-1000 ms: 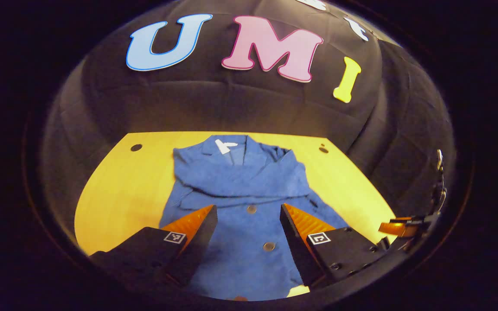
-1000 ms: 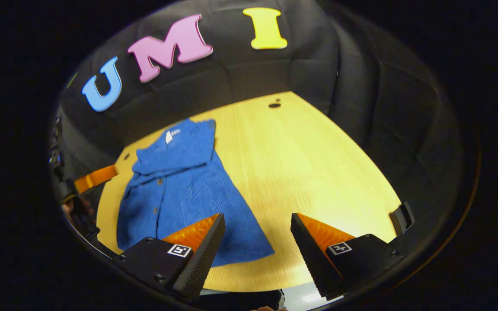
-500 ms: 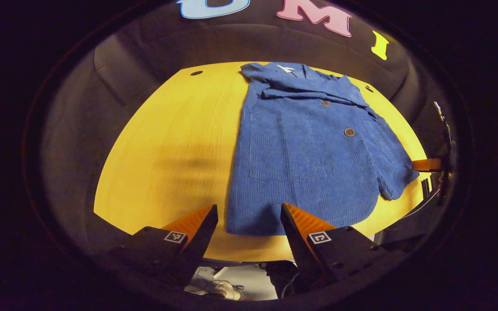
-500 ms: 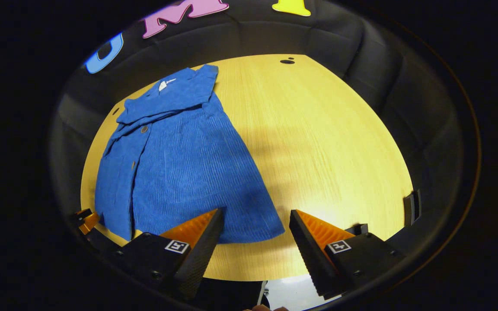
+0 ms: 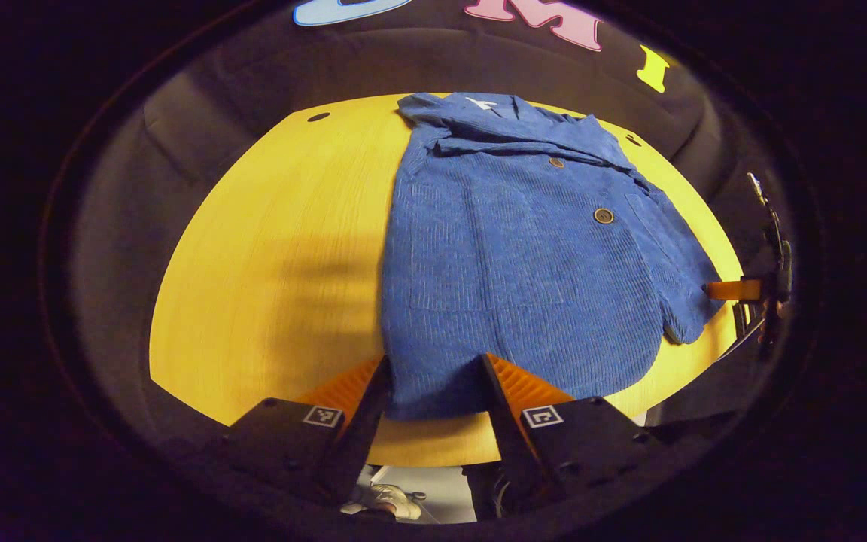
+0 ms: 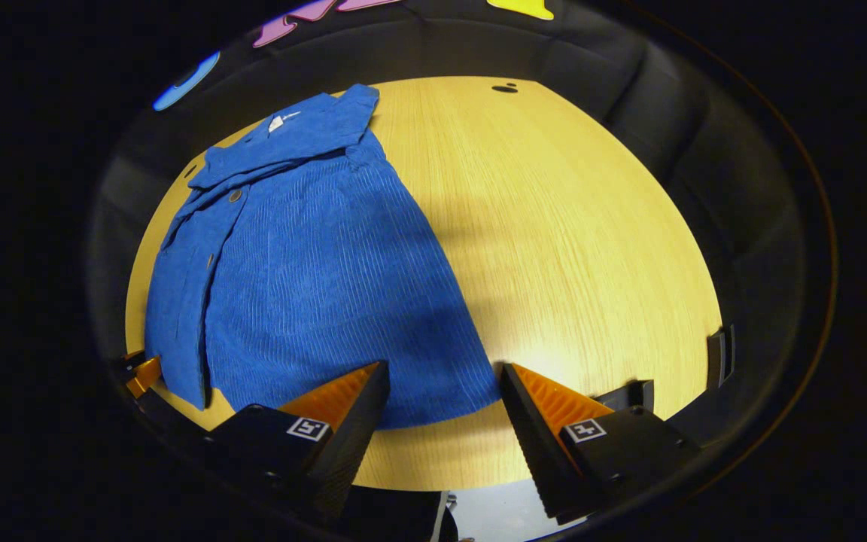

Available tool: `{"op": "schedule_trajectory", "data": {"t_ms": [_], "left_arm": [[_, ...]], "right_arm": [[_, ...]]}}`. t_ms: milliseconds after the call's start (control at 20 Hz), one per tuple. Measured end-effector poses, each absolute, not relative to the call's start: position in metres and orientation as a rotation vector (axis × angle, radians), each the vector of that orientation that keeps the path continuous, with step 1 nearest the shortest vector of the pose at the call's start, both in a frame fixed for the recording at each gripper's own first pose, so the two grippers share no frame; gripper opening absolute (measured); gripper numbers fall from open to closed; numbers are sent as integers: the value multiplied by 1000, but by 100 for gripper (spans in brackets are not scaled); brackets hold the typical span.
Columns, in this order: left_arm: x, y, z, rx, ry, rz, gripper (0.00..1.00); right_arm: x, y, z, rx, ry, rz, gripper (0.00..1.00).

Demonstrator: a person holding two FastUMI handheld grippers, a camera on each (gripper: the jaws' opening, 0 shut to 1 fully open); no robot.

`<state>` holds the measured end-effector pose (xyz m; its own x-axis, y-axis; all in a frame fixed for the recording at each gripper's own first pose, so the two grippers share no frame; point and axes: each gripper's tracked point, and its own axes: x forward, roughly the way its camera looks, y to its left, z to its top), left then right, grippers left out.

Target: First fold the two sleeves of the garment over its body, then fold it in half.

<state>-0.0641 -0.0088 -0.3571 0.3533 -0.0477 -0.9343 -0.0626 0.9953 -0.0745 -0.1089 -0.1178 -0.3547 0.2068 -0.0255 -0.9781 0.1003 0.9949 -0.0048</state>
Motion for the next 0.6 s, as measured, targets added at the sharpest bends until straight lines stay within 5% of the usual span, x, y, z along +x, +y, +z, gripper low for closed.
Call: {"op": "schedule_trajectory", "data": {"t_ms": [50,100,150,250,350,450,600], "left_arm": [[-61,-10,-355,-105,1204,16,61],[-61,-12,-353,-117,1199,26,42],[-61,-16,-355,-122,1203,14,24],[-62,-22,-354,-129,1209,-18,23],[-62,-23,-352,-133,1209,-37,23],[-62,-27,-353,-195,1200,-14,2],[-59,-29,-354,-257,1183,-36,2]], "right_arm": [[-109,-116,-355,72,1366,-84,91],[-105,-110,-355,87,1362,-83,91],[-105,-104,-356,102,1365,-71,67],[-103,-99,-355,105,1358,-67,18],[-103,-97,-351,107,1358,-56,8],[-102,-96,-354,114,1352,-30,6],[-104,-96,-354,104,1338,-17,6]]}}
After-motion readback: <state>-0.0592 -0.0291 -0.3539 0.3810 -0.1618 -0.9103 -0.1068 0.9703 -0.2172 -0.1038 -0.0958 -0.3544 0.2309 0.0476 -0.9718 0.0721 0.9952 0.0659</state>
